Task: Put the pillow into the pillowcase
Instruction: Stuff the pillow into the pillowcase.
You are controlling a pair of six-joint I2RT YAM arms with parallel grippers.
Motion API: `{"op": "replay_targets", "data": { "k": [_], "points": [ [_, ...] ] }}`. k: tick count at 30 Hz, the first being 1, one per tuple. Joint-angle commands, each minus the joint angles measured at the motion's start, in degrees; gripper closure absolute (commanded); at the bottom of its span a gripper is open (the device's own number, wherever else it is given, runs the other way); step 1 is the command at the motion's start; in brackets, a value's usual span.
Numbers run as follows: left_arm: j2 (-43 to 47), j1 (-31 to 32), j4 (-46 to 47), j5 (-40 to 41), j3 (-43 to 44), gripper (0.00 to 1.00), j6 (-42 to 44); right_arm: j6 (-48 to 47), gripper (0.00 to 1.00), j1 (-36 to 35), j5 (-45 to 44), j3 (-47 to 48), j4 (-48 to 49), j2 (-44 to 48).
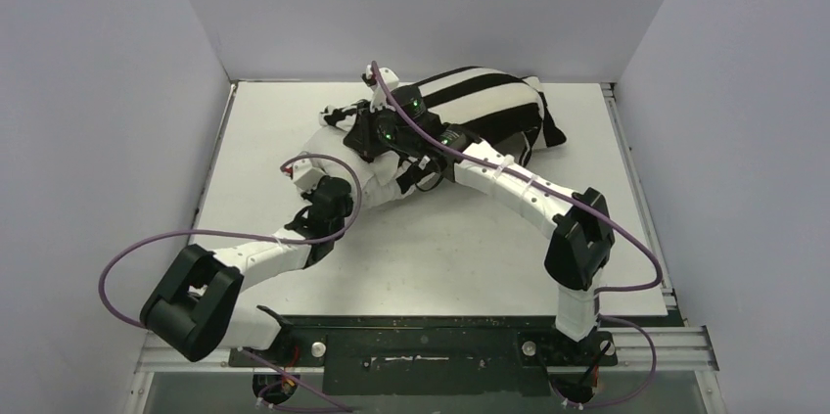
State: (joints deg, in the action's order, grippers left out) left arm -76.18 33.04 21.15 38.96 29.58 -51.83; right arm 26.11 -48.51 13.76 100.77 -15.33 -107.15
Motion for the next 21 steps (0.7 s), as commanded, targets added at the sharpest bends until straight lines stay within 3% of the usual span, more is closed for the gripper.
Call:
{"op": "replay_targets", "data": {
  "k": [1, 13, 16, 21],
  "points": [
    [-2.85, 0.32, 12.38, -9.14, 7.09, 1.00, -2.51, 8.53, 1.00, -8.66, 20.20, -1.26, 22.54, 6.84],
    [-9.42, -3.55, 12.67, -8.91, 8.83, 1.00, -5.76, 19.83, 1.00, -2.34, 27.09, -13.90, 39.82, 16.26],
    [-12.53, -2.47, 12.46, -8.30, 11.83, 1.00, -6.79, 24.63, 1.00, -2.39, 29.72, -14.75, 46.62, 14.41],
    [-17.62, 2.74, 11.66, -5.78, 18.42, 1.00, -6.97, 29.25, 1.00, -1.98, 32.25, -6.89, 49.25, 6.03]
  ]
}}
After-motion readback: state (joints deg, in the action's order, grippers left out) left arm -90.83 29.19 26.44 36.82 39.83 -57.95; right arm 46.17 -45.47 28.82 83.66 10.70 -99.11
